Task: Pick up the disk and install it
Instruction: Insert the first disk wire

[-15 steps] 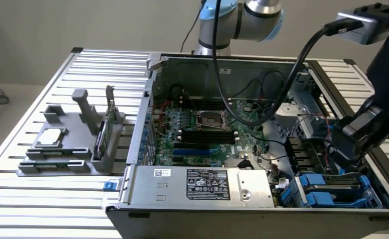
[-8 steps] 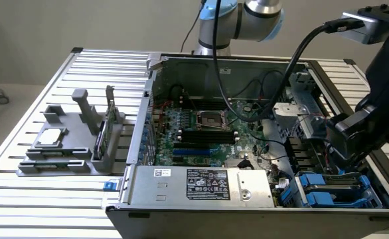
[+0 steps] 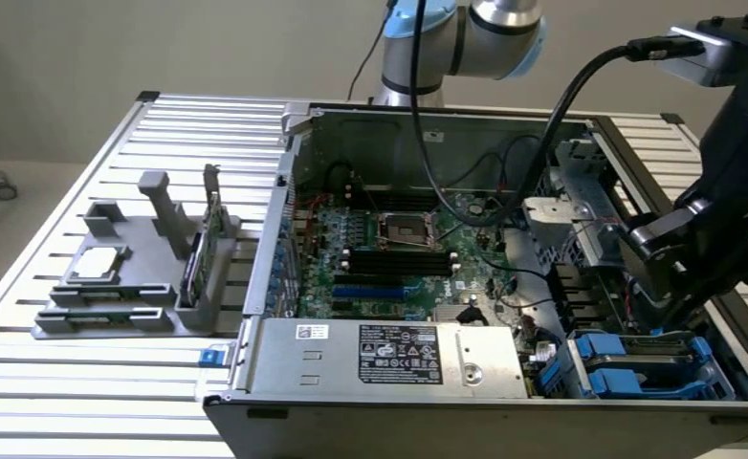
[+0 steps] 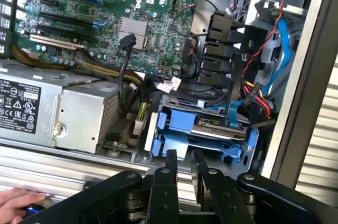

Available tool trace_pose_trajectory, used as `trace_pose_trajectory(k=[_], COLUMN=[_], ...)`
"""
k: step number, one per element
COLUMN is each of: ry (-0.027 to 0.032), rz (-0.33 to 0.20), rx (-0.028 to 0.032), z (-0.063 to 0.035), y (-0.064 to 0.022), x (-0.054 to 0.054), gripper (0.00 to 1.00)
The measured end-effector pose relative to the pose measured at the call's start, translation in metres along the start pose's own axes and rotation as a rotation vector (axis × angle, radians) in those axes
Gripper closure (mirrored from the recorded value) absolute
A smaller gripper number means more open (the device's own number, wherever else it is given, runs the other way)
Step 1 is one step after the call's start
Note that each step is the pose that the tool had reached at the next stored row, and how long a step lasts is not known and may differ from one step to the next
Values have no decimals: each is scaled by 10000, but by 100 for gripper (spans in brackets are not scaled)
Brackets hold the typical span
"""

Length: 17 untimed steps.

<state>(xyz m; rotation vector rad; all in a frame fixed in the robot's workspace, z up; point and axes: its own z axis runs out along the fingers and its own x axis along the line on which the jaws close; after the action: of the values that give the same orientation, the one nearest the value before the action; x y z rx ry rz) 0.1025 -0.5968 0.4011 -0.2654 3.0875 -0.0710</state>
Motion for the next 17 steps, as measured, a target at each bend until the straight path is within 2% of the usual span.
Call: trace_pose_trajectory(k=[17], ry=[153], rz=[3084], rx=[118], z=[73], y=[3], x=[3], gripper=[75])
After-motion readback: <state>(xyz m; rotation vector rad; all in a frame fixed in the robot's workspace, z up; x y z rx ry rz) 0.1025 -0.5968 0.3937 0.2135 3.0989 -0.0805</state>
